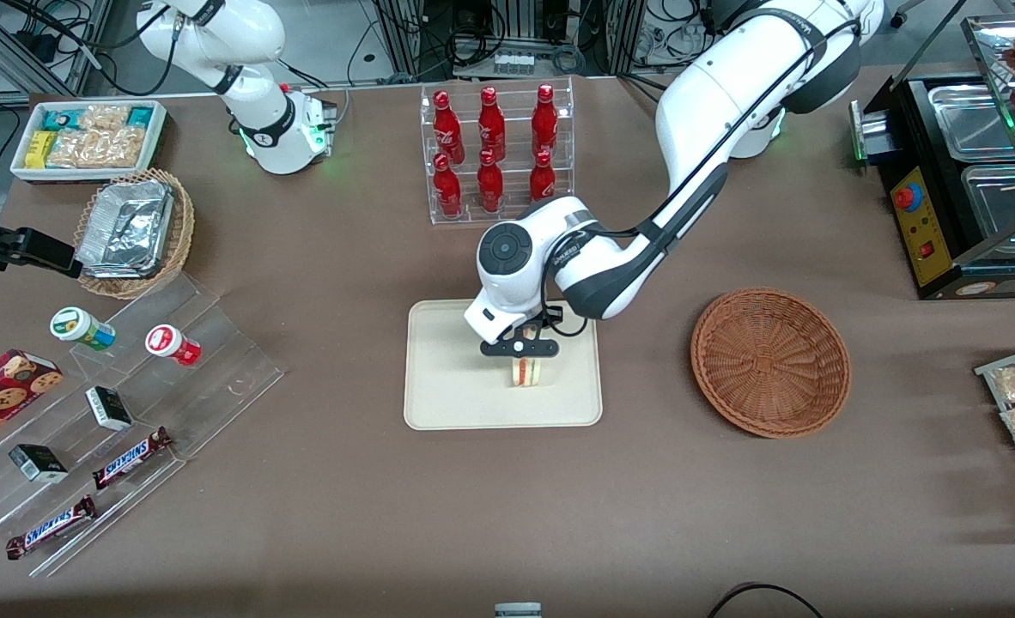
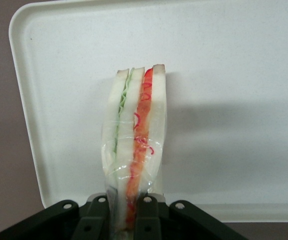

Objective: Place sandwich from basket to tray
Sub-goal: 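Lower the sandwich onto the tray and open the left gripper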

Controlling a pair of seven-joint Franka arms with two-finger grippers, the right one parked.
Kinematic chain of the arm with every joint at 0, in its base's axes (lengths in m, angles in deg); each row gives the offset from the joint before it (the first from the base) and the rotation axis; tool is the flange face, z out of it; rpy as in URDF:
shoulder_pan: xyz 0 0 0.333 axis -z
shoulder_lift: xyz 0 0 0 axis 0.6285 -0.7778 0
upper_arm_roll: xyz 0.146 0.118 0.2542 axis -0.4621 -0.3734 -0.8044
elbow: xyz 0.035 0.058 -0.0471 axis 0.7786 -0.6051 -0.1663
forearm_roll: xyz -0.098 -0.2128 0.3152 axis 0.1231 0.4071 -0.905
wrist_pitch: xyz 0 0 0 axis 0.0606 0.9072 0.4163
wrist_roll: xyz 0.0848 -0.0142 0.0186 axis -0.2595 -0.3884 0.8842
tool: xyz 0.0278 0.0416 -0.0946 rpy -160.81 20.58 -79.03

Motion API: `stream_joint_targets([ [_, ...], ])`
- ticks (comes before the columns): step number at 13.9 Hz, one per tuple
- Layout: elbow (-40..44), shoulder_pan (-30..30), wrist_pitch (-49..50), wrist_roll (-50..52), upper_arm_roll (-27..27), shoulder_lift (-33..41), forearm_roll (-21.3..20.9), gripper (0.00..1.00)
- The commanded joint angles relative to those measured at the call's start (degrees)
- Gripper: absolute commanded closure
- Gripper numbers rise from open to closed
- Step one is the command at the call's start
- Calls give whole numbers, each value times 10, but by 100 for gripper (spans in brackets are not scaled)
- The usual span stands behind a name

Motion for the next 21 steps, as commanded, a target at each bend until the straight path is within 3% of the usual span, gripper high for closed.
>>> stream_joint_targets([
  [1,21,8,-2,-10,-5,-14,-16,100],
  [9,21,8,-21,-7,-20,-31,-37,100],
  [10,21,8,-22,-6,-20,-32,-37,68],
  [11,21,8,-27,-4,-20,-32,-37,14],
  [12,21,8,-30,0,-20,-31,-37,0],
  [19,33,1,-20,1,-19,-9,-30,0],
  [21,28,-37,0,-4,-15,15,-26,0],
])
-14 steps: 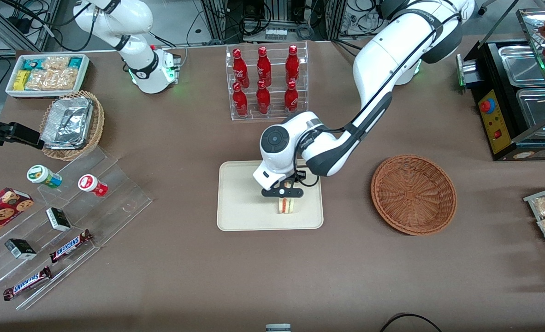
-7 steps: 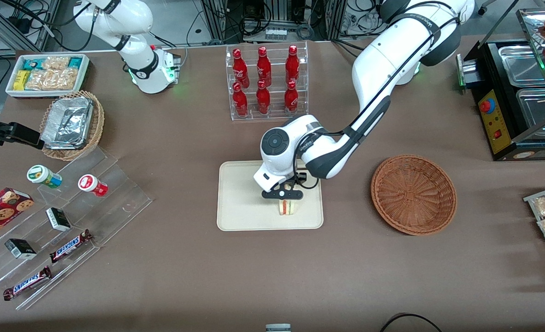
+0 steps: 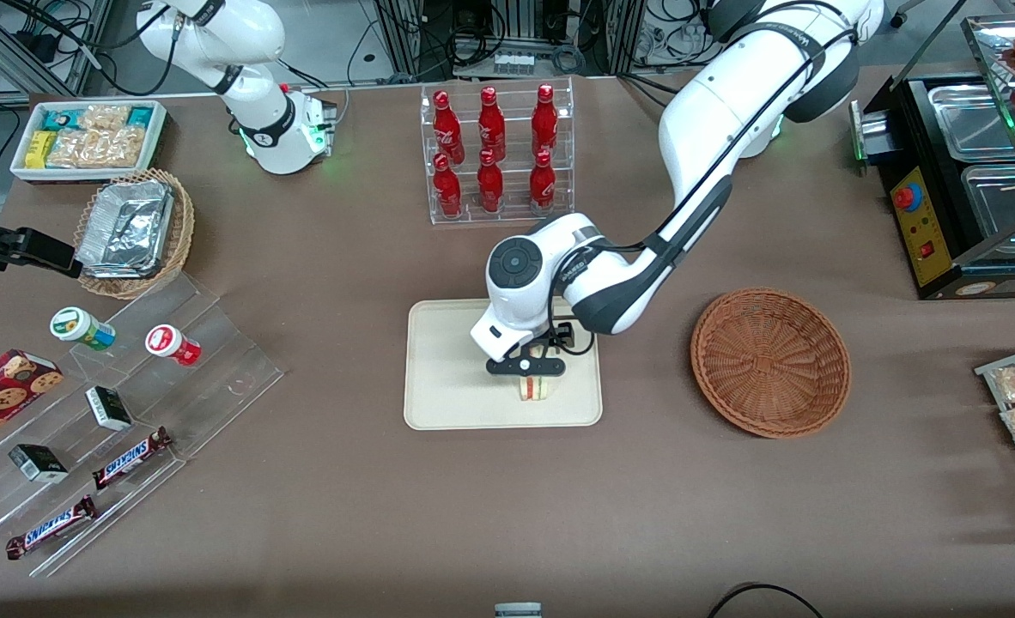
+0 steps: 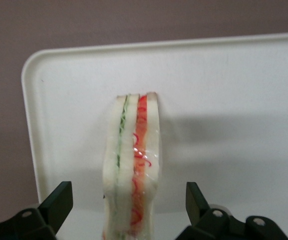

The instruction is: Place sandwich from basket to tray

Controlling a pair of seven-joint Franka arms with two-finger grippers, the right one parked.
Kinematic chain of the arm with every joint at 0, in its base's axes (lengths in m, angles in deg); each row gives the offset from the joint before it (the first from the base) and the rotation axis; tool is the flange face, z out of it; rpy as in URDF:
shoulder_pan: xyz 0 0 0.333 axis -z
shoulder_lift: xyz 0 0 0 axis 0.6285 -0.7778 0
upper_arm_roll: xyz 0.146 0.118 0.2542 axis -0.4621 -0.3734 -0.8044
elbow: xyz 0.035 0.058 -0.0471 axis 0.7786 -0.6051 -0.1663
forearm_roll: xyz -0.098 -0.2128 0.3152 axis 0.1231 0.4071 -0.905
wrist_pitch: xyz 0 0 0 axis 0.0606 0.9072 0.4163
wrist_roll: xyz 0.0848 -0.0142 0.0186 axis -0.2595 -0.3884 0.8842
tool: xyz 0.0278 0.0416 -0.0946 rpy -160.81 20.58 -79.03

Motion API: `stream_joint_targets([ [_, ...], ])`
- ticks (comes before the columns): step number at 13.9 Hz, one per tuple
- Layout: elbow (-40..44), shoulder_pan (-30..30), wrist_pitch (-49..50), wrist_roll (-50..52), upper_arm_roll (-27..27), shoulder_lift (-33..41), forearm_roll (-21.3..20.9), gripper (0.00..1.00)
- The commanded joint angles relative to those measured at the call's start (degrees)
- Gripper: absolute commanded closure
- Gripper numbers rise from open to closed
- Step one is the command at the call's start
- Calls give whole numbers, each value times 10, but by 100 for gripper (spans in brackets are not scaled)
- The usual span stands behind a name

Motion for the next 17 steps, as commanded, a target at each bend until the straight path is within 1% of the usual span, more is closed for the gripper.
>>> stream_joint_targets([
  [1,-5,-54,45,-6,11,44,10,0],
  [3,-7,-83,66,-15,16,66,29,0],
  [5,-29,-119,69,-53,16,89,47,0],
  [7,-69,-164,69,-97,16,128,68,0],
  [10,-130,-229,74,-173,16,185,87,0],
  [13,-166,-284,104,-259,16,240,106,0],
  [16,-175,-321,159,-347,9,298,143,0],
  [17,-176,-314,179,-376,-17,320,168,0],
])
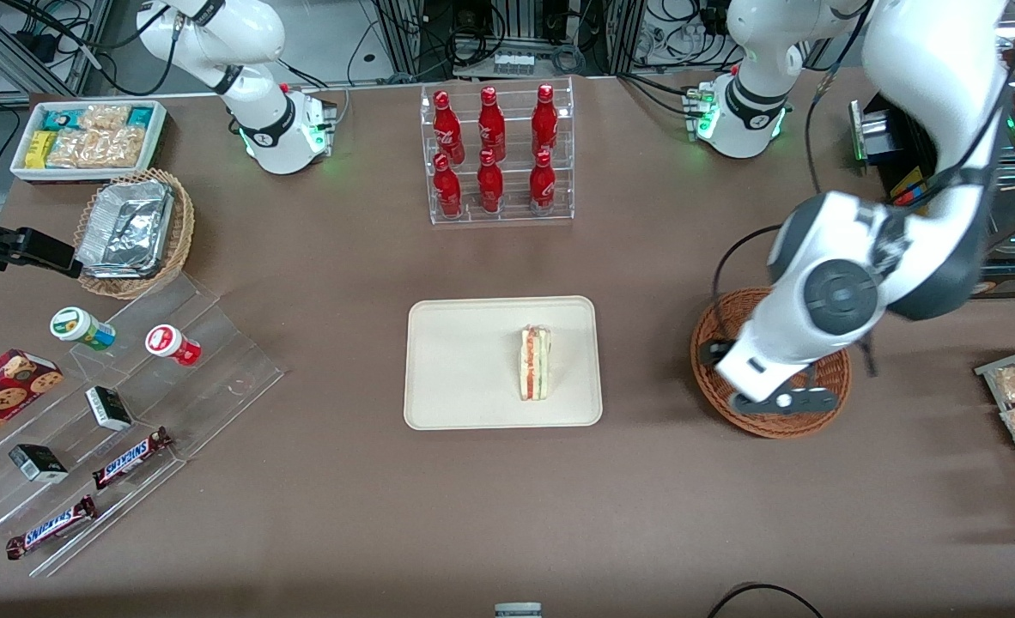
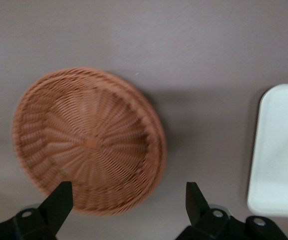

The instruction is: Place sandwich from basket to tray

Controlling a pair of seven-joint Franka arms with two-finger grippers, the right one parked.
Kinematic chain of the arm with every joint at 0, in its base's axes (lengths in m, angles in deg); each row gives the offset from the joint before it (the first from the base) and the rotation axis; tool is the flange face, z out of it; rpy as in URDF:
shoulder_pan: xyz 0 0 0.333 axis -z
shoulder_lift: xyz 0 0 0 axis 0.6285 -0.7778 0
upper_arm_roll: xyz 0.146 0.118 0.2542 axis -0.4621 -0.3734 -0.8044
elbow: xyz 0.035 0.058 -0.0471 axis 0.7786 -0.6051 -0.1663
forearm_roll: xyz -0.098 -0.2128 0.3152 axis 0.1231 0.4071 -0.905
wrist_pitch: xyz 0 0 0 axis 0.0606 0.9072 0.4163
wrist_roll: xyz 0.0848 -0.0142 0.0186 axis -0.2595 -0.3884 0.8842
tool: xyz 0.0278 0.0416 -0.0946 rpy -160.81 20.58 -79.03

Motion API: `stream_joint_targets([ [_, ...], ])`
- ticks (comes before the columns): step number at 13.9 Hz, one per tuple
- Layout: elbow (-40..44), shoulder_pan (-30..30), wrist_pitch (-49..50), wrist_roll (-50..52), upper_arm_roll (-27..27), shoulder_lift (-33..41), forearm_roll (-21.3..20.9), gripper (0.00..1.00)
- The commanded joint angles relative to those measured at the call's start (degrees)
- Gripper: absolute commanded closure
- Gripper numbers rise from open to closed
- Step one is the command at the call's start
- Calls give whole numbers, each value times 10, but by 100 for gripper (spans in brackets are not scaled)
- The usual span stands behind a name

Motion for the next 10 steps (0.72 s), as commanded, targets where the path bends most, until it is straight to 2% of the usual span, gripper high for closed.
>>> stream_joint_targets([
  [1,-35,23,45,-83,-78,87,76,0],
  [2,-36,62,54,-118,-136,114,116,0],
  [3,-36,83,70,-134,-179,134,136,0],
  [7,-30,93,161,-140,-219,208,142,0],
  [10,0,92,192,-192,-221,223,143,0],
])
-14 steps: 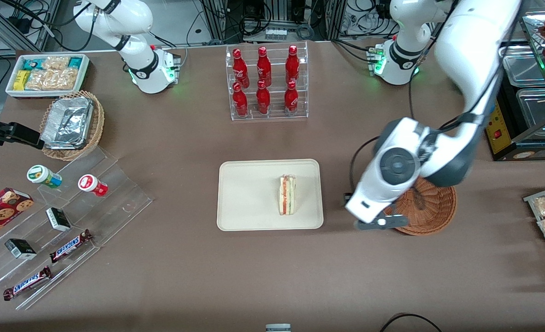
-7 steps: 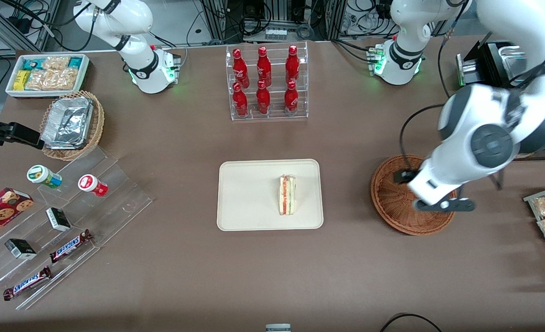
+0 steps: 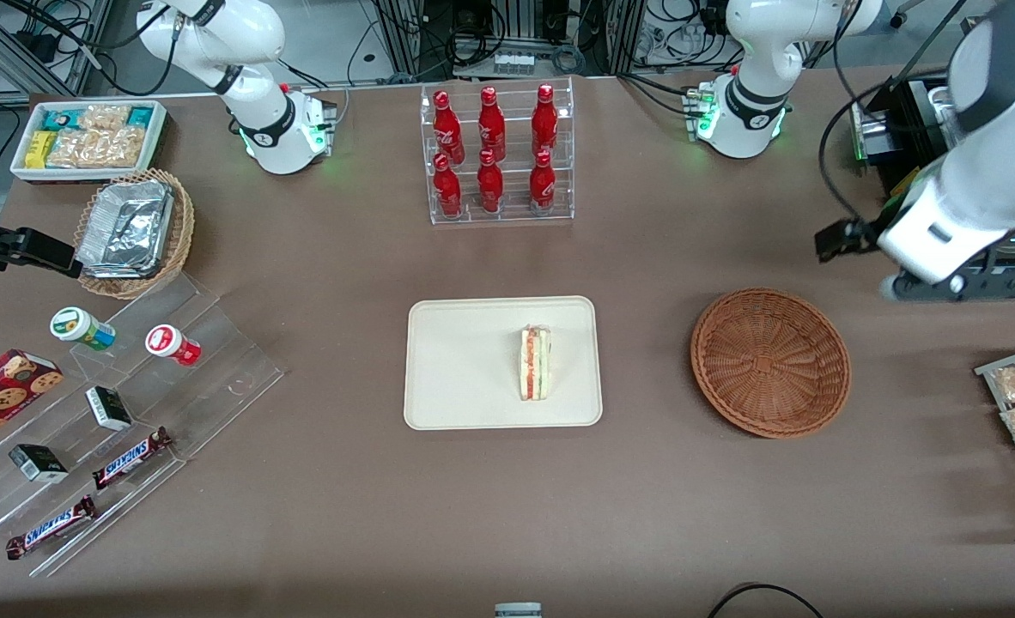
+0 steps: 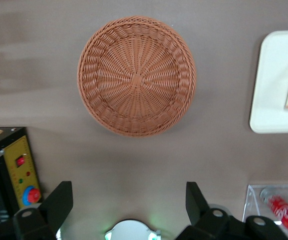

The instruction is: Place sandwich from basket to tray

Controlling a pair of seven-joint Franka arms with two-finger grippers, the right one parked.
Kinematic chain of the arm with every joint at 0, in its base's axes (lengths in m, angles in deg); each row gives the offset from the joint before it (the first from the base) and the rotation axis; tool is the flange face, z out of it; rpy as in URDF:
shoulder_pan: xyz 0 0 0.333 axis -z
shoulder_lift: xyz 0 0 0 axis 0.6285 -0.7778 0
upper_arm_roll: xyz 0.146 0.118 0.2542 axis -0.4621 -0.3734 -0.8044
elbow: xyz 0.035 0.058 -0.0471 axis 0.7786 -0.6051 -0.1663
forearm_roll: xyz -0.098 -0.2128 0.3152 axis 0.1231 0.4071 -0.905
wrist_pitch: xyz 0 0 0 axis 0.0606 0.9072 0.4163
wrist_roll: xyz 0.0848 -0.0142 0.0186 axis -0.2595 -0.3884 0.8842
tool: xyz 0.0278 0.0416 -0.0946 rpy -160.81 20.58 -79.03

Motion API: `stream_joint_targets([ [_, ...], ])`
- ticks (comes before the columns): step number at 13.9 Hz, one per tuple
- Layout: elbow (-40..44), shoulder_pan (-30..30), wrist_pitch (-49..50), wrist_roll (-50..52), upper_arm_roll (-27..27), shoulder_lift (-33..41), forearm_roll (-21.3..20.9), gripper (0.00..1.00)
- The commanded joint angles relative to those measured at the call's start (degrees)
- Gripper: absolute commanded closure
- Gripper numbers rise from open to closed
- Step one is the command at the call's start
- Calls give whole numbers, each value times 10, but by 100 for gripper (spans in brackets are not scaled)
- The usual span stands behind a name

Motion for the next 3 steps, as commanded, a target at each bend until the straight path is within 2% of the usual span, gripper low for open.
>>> stream_joint_targets([
  [1,9,11,16,-32,-24,23,9,0],
  [3,8,19,23,-33,-55,46,9,0],
])
